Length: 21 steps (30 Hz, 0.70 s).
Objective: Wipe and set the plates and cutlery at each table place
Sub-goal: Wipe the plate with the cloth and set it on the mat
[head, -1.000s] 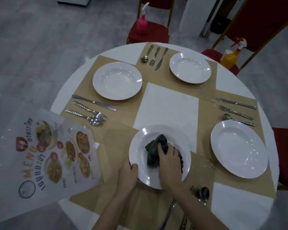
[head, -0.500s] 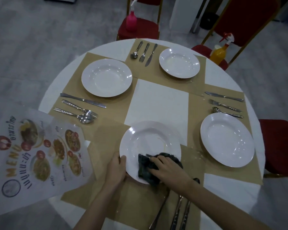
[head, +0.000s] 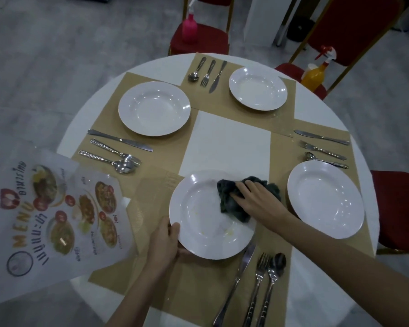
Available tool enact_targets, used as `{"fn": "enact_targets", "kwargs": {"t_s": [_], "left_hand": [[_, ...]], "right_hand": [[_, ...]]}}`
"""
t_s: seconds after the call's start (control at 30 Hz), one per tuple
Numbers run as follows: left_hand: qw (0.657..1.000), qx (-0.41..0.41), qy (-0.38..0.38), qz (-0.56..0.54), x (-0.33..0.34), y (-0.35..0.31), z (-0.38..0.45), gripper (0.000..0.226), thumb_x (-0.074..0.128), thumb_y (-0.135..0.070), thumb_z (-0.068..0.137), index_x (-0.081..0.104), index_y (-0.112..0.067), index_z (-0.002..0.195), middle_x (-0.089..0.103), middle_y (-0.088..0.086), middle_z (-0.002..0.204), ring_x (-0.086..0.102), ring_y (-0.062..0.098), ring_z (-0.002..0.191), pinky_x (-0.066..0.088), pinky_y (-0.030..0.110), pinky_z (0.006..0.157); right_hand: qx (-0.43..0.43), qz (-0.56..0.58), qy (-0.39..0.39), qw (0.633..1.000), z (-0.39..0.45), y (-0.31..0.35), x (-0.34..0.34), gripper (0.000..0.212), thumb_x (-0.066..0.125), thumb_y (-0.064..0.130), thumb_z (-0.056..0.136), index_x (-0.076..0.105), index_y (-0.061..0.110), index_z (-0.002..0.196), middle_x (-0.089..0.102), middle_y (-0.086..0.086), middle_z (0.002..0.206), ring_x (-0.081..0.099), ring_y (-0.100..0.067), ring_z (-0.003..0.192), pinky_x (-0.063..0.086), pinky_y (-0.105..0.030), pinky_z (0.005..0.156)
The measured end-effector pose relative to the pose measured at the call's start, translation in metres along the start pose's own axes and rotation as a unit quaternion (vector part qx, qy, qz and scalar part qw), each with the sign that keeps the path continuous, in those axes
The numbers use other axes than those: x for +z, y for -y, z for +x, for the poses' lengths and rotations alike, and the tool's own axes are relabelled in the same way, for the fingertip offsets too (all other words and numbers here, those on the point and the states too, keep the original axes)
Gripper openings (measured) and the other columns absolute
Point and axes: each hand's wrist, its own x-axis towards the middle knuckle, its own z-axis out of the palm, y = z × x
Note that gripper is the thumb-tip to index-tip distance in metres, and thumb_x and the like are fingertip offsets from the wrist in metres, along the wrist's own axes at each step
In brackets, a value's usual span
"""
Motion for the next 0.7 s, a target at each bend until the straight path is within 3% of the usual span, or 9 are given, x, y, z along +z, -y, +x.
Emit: {"fn": "enact_targets", "kwargs": {"t_s": [0.07, 0.13, 0.23, 0.5, 0.6, 0.63, 0.7], "left_hand": [[1.0, 0.001, -0.006, -0.01, 0.0, -0.001, -0.001, 0.013, 0.04, -0.02, 0.101, 0.053, -0.019, 0.101, 0.066, 0.003, 0.091, 0.07, 0.027, 0.072, 0.055, 0.028, 0.054], [1.0, 0.014, -0.024, -0.013, 0.001, -0.007, -0.002, 0.014, 0.041, -0.019, 0.101, 0.053, -0.019, 0.093, 0.063, 0.003, 0.083, 0.067, 0.026, 0.07, 0.055, 0.033, 0.055], [0.997, 0.025, -0.072, 0.021, -0.003, -0.018, 0.003, 0.022, 0.043, -0.018, 0.099, 0.049, -0.018, 0.078, 0.052, -0.002, 0.07, 0.052, 0.017, 0.066, 0.041, 0.028, 0.055], [0.993, 0.014, -0.108, 0.042, -0.002, -0.022, 0.014, 0.02, 0.043, -0.017, 0.098, 0.051, -0.005, 0.084, 0.053, 0.001, 0.071, 0.046, 0.014, 0.064, 0.034, 0.024, 0.054], [0.992, 0.018, -0.125, 0.03, 0.002, -0.016, 0.015, 0.019, 0.042, -0.016, 0.098, 0.051, -0.005, 0.086, 0.053, 0.003, 0.073, 0.046, 0.013, 0.064, 0.035, 0.024, 0.054], [0.991, 0.016, -0.131, 0.027, 0.004, -0.014, 0.014, 0.017, 0.041, -0.016, 0.099, 0.05, -0.007, 0.086, 0.052, 0.001, 0.073, 0.046, 0.011, 0.064, 0.034, 0.023, 0.054], [0.989, 0.013, -0.144, 0.015, 0.006, -0.009, 0.012, 0.015, 0.04, -0.016, 0.1, 0.048, -0.009, 0.09, 0.051, 0.0, 0.075, 0.048, 0.011, 0.066, 0.034, 0.023, 0.054]], "right_hand": [[0.028, -0.001, 0.0, 1.0, 0.009, 0.008, 0.003, 0.034, 0.068, 0.006, 0.08, 0.064, 0.007, 0.114, 0.059, -0.019, 0.117, 0.058, -0.031, 0.089, 0.053, -0.039, 0.072], [0.044, 0.005, 0.015, 0.999, 0.012, 0.023, 0.007, 0.033, 0.071, 0.005, 0.077, 0.066, 0.005, 0.11, 0.06, -0.02, 0.116, 0.06, -0.032, 0.089, 0.055, -0.039, 0.071], [0.034, 0.008, 0.031, 0.999, 0.004, 0.03, 0.003, 0.029, 0.075, 0.006, 0.074, 0.069, 0.004, 0.103, 0.062, -0.019, 0.112, 0.061, -0.031, 0.083, 0.056, -0.038, 0.069], [-0.041, 0.109, -0.002, 0.993, -0.021, 0.039, -0.015, 0.023, 0.08, 0.003, 0.059, 0.065, 0.015, 0.07, 0.063, -0.012, 0.091, 0.058, -0.024, 0.07, 0.051, -0.035, 0.06], [-0.053, 0.183, -0.04, 0.981, -0.023, 0.076, -0.014, 0.01, 0.064, 0.011, 0.071, 0.07, 0.017, 0.076, 0.06, -0.007, 0.089, 0.059, -0.024, 0.073, 0.051, -0.032, 0.061], [-0.049, 0.206, -0.044, 0.976, -0.022, 0.091, -0.008, 0.016, 0.058, 0.013, 0.076, 0.072, 0.016, 0.082, 0.06, -0.007, 0.09, 0.058, -0.024, 0.075, 0.051, -0.033, 0.063], [-0.019, 0.241, -0.038, 0.97, -0.018, 0.118, 0.001, 0.018, 0.066, 0.011, 0.078, 0.073, 0.015, 0.095, 0.059, -0.008, 0.096, 0.057, -0.026, 0.081, 0.053, -0.036, 0.068]]}}
